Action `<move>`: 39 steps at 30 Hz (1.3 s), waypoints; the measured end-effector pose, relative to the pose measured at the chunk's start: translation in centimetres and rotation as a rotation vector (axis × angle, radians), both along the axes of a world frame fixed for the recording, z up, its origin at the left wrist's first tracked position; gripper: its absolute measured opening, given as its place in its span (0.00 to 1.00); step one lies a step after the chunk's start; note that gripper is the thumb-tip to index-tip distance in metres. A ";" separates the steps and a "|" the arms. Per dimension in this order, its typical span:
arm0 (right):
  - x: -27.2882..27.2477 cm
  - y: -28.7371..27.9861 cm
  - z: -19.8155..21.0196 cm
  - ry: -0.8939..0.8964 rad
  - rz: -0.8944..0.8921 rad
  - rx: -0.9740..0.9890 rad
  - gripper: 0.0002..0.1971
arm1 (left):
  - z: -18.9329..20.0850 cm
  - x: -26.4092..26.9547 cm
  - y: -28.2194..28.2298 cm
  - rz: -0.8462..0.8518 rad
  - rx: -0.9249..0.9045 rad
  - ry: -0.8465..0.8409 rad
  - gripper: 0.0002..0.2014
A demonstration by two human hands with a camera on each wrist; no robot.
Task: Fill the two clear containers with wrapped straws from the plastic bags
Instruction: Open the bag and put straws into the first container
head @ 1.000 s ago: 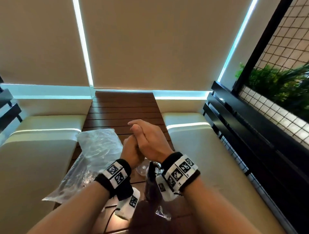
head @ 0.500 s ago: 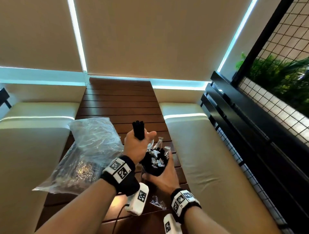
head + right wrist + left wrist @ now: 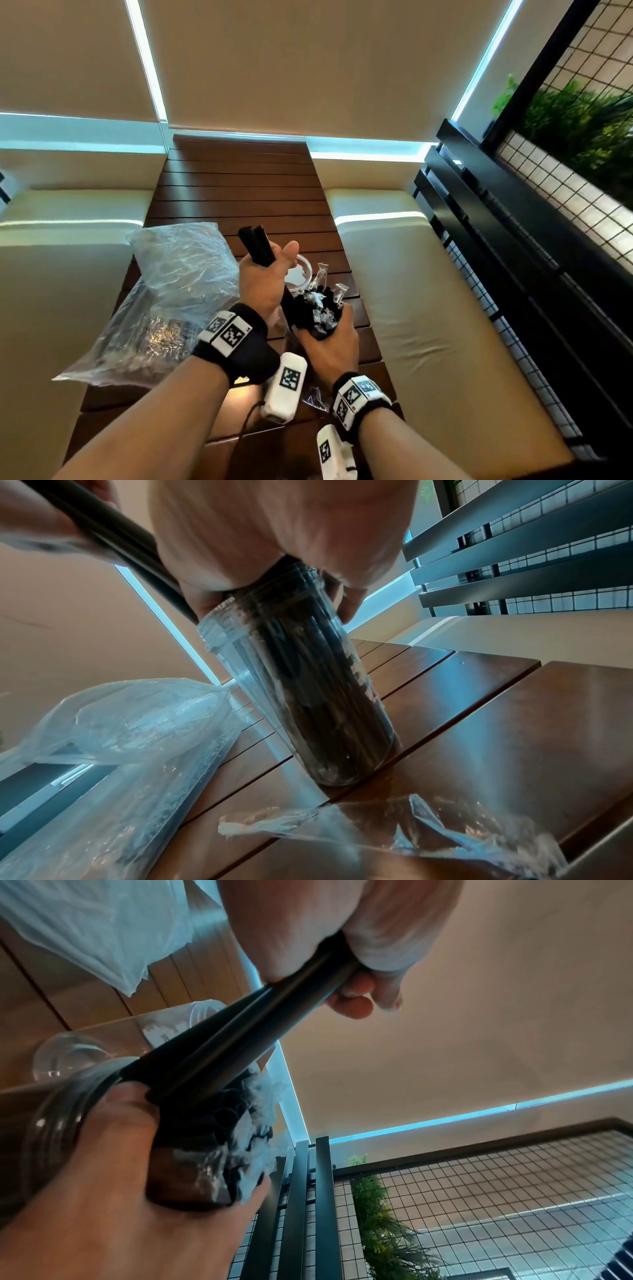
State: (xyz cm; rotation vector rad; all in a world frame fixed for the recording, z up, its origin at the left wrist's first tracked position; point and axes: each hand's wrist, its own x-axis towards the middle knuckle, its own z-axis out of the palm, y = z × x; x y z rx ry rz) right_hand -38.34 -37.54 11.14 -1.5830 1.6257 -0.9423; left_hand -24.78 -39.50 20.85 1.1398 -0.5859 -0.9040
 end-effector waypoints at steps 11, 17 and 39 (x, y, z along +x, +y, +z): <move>-1.5 -0.5 0.0 -0.057 0.098 0.086 0.46 | 0.8 -0.3 -0.5 -0.023 -0.057 0.049 0.16; -1.2 0.0 0.1 -0.102 0.158 0.082 0.49 | -1.4 0.7 0.0 0.011 0.029 0.108 0.16; -0.8 0.6 -0.5 -0.021 0.166 0.054 0.48 | -0.3 1.8 0.3 0.115 0.027 0.107 0.12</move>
